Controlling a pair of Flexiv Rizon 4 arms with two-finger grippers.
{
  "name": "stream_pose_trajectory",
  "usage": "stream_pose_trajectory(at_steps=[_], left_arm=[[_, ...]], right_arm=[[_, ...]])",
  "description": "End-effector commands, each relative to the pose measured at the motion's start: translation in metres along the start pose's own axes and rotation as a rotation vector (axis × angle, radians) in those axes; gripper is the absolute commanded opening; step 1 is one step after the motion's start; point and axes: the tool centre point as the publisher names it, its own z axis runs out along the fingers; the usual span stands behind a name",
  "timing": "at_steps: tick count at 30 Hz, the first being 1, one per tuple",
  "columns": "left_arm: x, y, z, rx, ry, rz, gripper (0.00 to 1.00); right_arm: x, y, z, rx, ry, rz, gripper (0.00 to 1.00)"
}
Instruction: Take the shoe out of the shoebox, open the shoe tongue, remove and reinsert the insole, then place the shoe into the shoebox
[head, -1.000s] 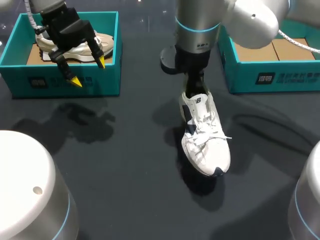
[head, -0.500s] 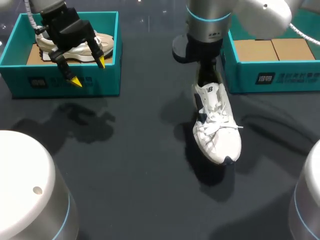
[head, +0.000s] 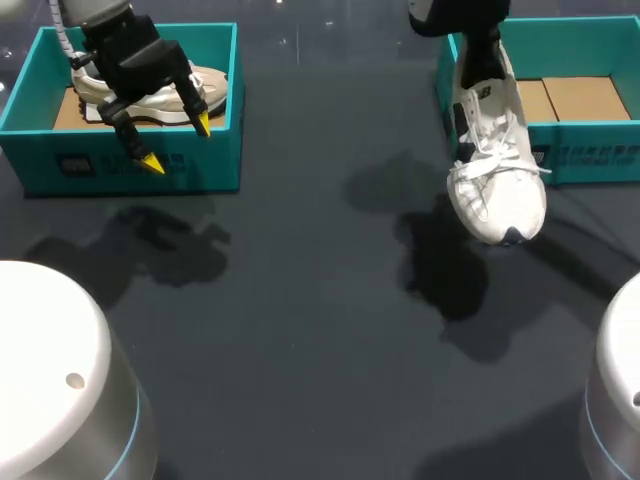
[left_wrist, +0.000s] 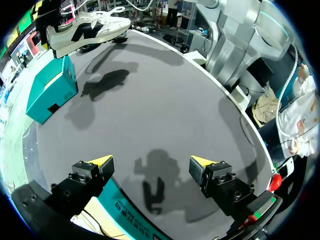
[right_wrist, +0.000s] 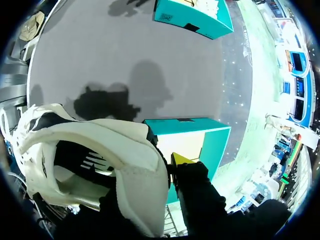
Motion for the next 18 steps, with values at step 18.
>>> stream_pose_trajectory(at_steps=[18], left_arm=[[0.0,0.0,0.0,-0.002,0.001,0.0,1.0]], right_arm=[[-0.106,-0.091,0.001,0.099,-0.025,-0.156,0.0]])
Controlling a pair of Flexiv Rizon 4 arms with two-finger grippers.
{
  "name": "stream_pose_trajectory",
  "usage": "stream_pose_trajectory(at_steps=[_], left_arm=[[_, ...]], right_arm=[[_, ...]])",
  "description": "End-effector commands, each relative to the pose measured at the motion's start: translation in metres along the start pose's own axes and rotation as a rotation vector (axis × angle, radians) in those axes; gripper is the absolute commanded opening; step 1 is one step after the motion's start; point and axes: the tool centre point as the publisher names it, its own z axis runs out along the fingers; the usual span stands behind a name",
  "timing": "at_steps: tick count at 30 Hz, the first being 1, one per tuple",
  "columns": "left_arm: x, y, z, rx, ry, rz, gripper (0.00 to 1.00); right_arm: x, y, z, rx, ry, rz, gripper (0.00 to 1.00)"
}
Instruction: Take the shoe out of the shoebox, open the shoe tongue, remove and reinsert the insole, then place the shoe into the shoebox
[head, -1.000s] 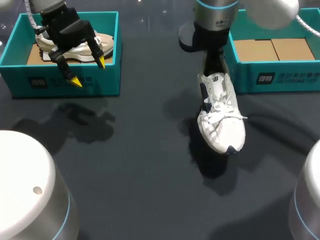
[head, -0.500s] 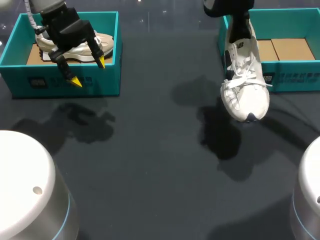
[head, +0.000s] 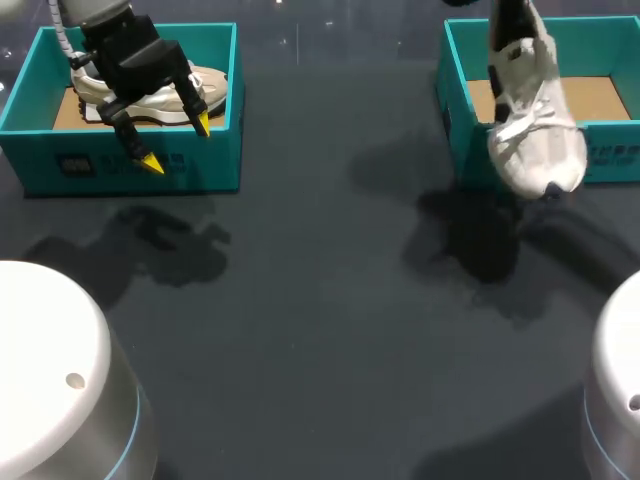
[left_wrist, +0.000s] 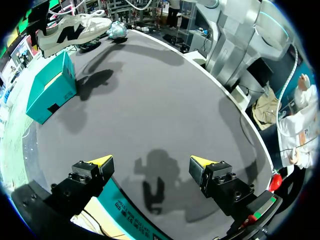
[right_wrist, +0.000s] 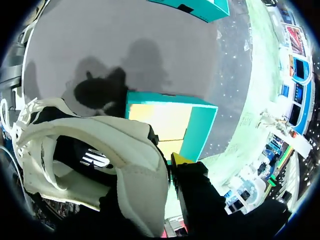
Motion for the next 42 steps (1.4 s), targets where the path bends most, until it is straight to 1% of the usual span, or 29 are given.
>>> stream_pose_trajectory(at_steps=[1,2,17,19,20,22,23,24,25,26,27,29,31,32,33,35,38,39,40,41,42], left_arm=[[0.0,0.0,0.0,-0.002,0.001,0.0,1.0],[0.0,0.0,0.0,-0.002,0.001,0.0,1.0],[0.0,0.0,0.0,-0.002,0.001,0.0,1.0],[0.0,0.0,0.0,-0.002,0.001,0.0,1.0],[0.0,0.0,0.0,-0.002,0.001,0.0,1.0],[0.0,0.0,0.0,-0.002,0.001,0.0,1.0],[0.0,0.0,0.0,-0.002,0.001,0.0,1.0],[0.0,0.0,0.0,-0.002,0.001,0.0,1.0],[0.0,0.0,0.0,-0.002,0.001,0.0,1.0],[0.0,0.0,0.0,-0.002,0.001,0.0,1.0],[0.0,0.0,0.0,-0.002,0.001,0.0,1.0],[0.0,0.0,0.0,-0.002,0.001,0.0,1.0],[0.0,0.0,0.0,-0.002,0.001,0.0,1.0],[0.0,0.0,0.0,-0.002,0.001,0.0,1.0],[0.0,0.0,0.0,-0.002,0.001,0.0,1.0],[0.0,0.0,0.0,-0.002,0.001,0.0,1.0],[0.0,0.0,0.0,-0.002,0.001,0.0,1.0],[0.0,0.0,0.0,-0.002,0.001,0.0,1.0],[0.0,0.0,0.0,-0.002,0.001,0.0,1.0],[0.0,0.0,0.0,-0.002,0.001,0.0,1.0],[0.0,0.0,0.0,-0.002,0.001,0.0,1.0]], right_arm=[[-0.044,-0.037,0.011,-0.041,0.024,-0.051,0.0],[-0.051,-0.046,0.016,0.001,0.062,-0.023,0.0],[-0.051,-0.046,0.016,0.001,0.062,-0.023,0.0],[-0.056,-0.067,0.03,-0.007,0.058,-0.013,0.0],[-0.061,-0.079,0.036,0.025,0.074,-0.018,0.0],[-0.071,-0.1,0.046,0.021,0.056,-0.02,0.0],[-0.075,-0.111,0.052,0.041,0.063,-0.031,0.0],[-0.08,-0.118,0.057,0.044,0.061,-0.044,0.0],[-0.083,-0.129,0.063,0.031,0.046,-0.046,0.0],[-0.087,-0.135,0.068,0.048,0.062,-0.059,0.0],[-0.09,-0.141,0.072,0.043,0.056,-0.077,0.0],[-0.094,-0.152,0.079,0.017,0.034,-0.059,0.0],[-0.097,-0.159,0.086,0.018,0.037,-0.058,0.0],[-0.098,-0.162,0.091,0.005,0.038,-0.044,0.0],[-0.098,-0.165,0.095,0.011,0.054,-0.033,0.0],[-0.098,-0.171,0.101,0.003,0.06,0.023,0.0],[-0.091,-0.181,0.106,0.047,0.115,0.195,0.0],[-0.087,-0.184,0.107,0.071,0.144,0.282,0.0],[-0.083,-0.186,0.108,0.072,0.14,0.329,0.0],[-0.077,-0.188,0.107,0.105,0.159,0.402,0.0],[-0.071,-0.189,0.106,0.12,0.164,0.476,0.0]])
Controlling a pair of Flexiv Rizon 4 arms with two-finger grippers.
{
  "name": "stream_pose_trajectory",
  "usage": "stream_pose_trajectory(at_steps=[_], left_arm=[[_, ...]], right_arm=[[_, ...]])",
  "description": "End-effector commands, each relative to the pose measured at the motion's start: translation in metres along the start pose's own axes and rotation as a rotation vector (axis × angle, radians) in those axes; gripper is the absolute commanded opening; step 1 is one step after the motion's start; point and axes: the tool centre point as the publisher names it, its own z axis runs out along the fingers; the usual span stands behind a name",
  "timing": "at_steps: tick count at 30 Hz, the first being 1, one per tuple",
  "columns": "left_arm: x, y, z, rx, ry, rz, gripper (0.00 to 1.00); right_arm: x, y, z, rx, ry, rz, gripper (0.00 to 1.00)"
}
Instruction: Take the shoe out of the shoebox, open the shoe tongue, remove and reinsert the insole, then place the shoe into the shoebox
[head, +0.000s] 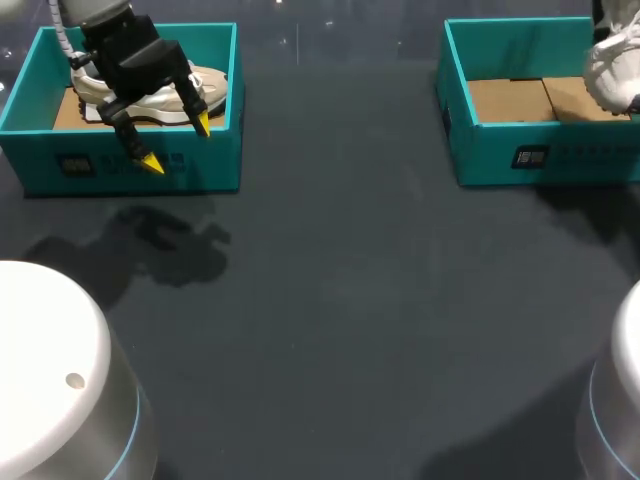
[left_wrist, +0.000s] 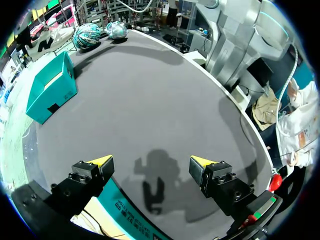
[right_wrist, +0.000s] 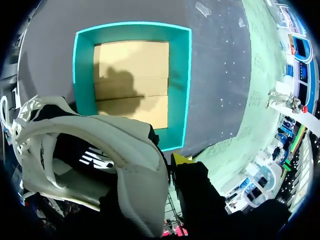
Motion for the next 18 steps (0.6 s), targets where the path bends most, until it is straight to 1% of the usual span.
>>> stream_pose_trajectory(at_steps=[1,2,3,15,16,18], left_arm=[[0.0,0.0,0.0,-0.002,0.001,0.0,1.0],[0.0,0.0,0.0,-0.002,0.001,0.0,1.0],[0.0,0.0,0.0,-0.002,0.001,0.0,1.0],[0.0,0.0,0.0,-0.002,0.001,0.0,1.0],[0.0,0.0,0.0,-0.002,0.001,0.0,1.0],[0.0,0.0,0.0,-0.002,0.001,0.0,1.0]], right_arm=[[0.015,-0.005,-0.004,0.095,0.081,0.366,0.0],[0.023,-0.008,-0.003,0.14,0.123,0.444,0.0],[0.03,-0.01,-0.003,0.146,0.161,0.52,0.0],[0.03,-0.01,-0.003,0.146,0.161,0.52,0.0],[0.033,-0.018,0.001,0.147,0.174,0.624,0.0],[0.04,-0.028,0.01,0.152,0.229,0.763,0.0]])
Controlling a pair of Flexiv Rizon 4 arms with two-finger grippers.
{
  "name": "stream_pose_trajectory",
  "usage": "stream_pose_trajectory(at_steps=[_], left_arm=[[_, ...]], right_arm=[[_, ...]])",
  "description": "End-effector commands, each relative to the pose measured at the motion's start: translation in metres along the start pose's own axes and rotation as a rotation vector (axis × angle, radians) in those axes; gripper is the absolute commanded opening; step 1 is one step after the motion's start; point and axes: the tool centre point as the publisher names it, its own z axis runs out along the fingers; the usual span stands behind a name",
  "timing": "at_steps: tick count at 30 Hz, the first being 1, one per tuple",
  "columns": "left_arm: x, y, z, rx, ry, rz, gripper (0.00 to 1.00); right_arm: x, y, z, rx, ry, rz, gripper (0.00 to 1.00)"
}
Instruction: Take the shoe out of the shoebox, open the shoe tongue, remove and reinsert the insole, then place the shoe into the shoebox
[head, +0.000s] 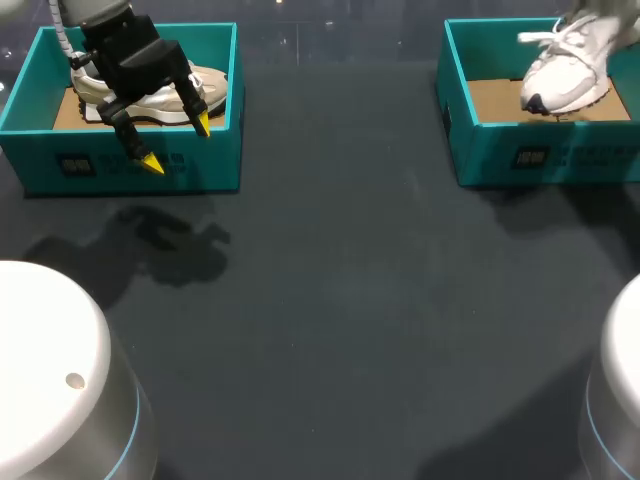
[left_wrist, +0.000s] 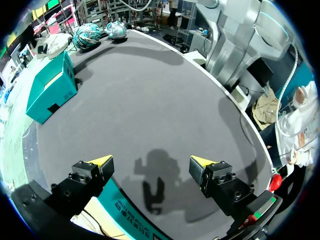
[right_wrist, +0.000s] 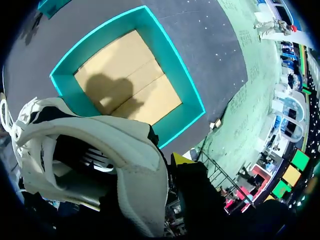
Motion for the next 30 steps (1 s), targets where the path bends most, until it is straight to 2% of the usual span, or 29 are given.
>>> stream_pose_trajectory(at_steps=[1,6,10,23,25,30], left_arm=[[0.0,0.0,0.0,-0.002,0.0,0.0,1.0],[0.0,0.0,0.0,-0.002,0.0,0.0,1.0],[0.0,0.0,0.0,-0.002,0.0,0.0,1.0],[0.0,0.0,0.0,-0.002,0.0,0.0,1.0],[0.0,0.0,0.0,-0.002,0.0,0.0,1.0],[0.0,0.0,0.0,-0.002,0.0,0.0,1.0]], right_arm=[[-0.009,-0.011,0.013,0.017,0.12,0.264,0.0],[-0.002,-0.021,0.023,0.049,0.114,0.435,0.0],[0.008,-0.026,0.031,0.023,0.076,0.538,0.0],[0.008,-0.026,0.031,0.023,0.076,0.538,0.0],[0.008,-0.029,0.04,-0.031,0.082,0.596,0.0],[0.014,-0.034,0.066,-0.036,0.084,0.704,0.0]])
